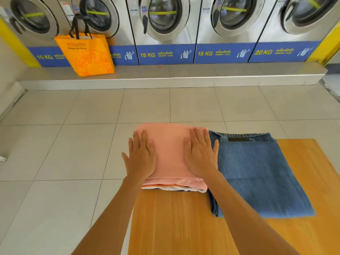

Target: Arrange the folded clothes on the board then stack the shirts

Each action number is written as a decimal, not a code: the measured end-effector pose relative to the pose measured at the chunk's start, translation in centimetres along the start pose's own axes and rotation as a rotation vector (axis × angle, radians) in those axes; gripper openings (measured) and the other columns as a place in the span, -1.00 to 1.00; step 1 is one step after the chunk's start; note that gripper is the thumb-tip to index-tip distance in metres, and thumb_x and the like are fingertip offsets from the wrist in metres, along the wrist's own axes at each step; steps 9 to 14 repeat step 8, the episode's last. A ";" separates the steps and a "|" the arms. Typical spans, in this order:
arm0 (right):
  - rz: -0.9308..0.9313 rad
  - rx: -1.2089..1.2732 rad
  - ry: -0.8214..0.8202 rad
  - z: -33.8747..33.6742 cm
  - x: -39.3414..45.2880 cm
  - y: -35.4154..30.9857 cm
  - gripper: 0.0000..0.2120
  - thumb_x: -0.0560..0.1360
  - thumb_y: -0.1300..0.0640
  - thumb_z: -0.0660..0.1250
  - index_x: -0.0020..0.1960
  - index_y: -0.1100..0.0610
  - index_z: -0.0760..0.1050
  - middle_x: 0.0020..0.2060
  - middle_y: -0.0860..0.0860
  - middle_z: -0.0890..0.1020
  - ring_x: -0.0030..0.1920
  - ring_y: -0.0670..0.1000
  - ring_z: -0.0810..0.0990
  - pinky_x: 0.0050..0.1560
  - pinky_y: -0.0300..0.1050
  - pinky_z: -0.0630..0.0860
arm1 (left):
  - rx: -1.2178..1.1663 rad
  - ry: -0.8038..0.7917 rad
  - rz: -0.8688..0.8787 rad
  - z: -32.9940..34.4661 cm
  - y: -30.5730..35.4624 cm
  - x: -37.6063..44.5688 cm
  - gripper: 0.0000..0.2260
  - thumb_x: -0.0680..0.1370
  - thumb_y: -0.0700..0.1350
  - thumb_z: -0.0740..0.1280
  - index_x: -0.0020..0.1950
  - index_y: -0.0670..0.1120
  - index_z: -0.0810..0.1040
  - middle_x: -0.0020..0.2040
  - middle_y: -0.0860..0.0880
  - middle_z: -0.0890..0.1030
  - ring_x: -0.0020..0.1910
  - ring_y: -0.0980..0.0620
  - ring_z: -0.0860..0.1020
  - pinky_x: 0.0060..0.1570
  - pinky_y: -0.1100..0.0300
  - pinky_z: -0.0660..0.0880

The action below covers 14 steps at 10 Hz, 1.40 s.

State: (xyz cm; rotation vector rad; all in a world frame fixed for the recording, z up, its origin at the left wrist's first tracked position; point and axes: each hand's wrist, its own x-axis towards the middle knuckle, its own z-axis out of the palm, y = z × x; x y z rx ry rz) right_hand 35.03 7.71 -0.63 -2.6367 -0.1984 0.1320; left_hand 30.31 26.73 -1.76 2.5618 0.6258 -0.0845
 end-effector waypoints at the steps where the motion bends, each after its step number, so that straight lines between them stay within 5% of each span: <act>1: 0.006 0.083 -0.011 0.3 0.1 0.9 -0.42 0.66 -0.16 -0.18 0.64 -0.02 -0.06 0.63 -0.11 -0.03 0.62 -0.04 -0.16 0.58 0.25 -0.07 | -0.067 -0.009 -0.021 0.3 0.1 -0.2 -0.49 0.65 0.20 -0.22 0.60 0.16 -0.22 0.63 0.05 -0.18 0.61 -0.07 -0.13 0.50 -0.31 -0.06; 3: 0.094 0.093 0.023 0.4 -0.3 1.6 -0.47 0.69 -0.11 -0.16 0.64 -0.05 -0.06 0.62 -0.13 0.00 0.62 -0.06 -0.10 0.58 0.16 -0.18 | -0.095 -0.006 -0.036 0.8 -0.2 0.0 -0.44 0.64 0.22 -0.23 0.62 0.08 -0.18 0.63 0.06 -0.14 0.61 -0.08 -0.07 0.49 -0.30 0.05; 5: 0.073 0.182 0.016 -0.4 0.2 1.7 -0.50 0.69 -0.07 -0.10 0.60 0.00 0.14 0.58 -0.03 0.23 0.57 0.04 0.17 0.55 0.25 0.04 | -0.142 -0.021 -0.108 0.5 -0.2 0.1 -0.37 0.64 0.22 -0.22 0.62 -0.11 -0.03 0.63 -0.10 0.02 0.60 -0.14 0.03 0.51 -0.22 0.10; 6: 0.053 0.088 -0.062 -1.9 0.5 1.4 -0.53 0.69 -0.03 -0.09 0.53 0.07 0.25 0.52 0.00 0.33 0.54 0.08 0.22 0.52 0.32 0.06 | -0.017 -0.121 -0.204 -1.6 -0.8 -0.5 -0.38 0.65 0.17 -0.20 0.44 -0.20 0.37 0.52 -0.17 0.32 0.56 -0.20 0.16 0.49 -0.24 0.13; 7: 0.080 -0.046 -0.168 -4.3 -0.5 1.8 -0.53 0.67 -0.02 -0.08 0.50 0.13 0.23 0.53 0.00 0.30 0.58 0.11 0.11 0.50 0.42 -0.06 | 0.158 -0.095 -0.110 -3.9 -2.0 -2.8 -0.54 0.68 0.02 -0.10 0.11 -0.18 0.52 0.29 -0.21 0.56 0.37 -0.25 0.43 0.36 -0.22 0.36; 8: 0.094 -0.100 -0.229 -5.8 -4.7 2.6 -0.51 0.66 0.02 -0.06 0.55 0.13 0.16 0.58 0.00 0.18 0.62 0.13 -0.06 0.48 0.47 -0.16 | 0.106 0.091 -0.052 -6.2 -1.9 -5.7 -0.68 0.68 -0.07 -0.01 -0.08 -0.16 0.46 -0.06 -0.16 0.61 -0.10 -0.12 0.56 -0.03 0.00 0.56; 14: 0.094 -0.100 -0.229 -5.8 -4.7 2.6 -0.51 0.66 0.02 -0.06 0.55 0.13 0.16 0.58 0.00 0.18 0.62 0.13 -0.06 0.48 0.47 -0.16 | 0.106 0.091 -0.052 -6.2 -1.9 -5.7 -0.68 0.68 -0.07 -0.01 -0.08 -0.16 0.46 -0.06 -0.16 0.61 -0.10 -0.12 0.56 -0.03 0.00 0.56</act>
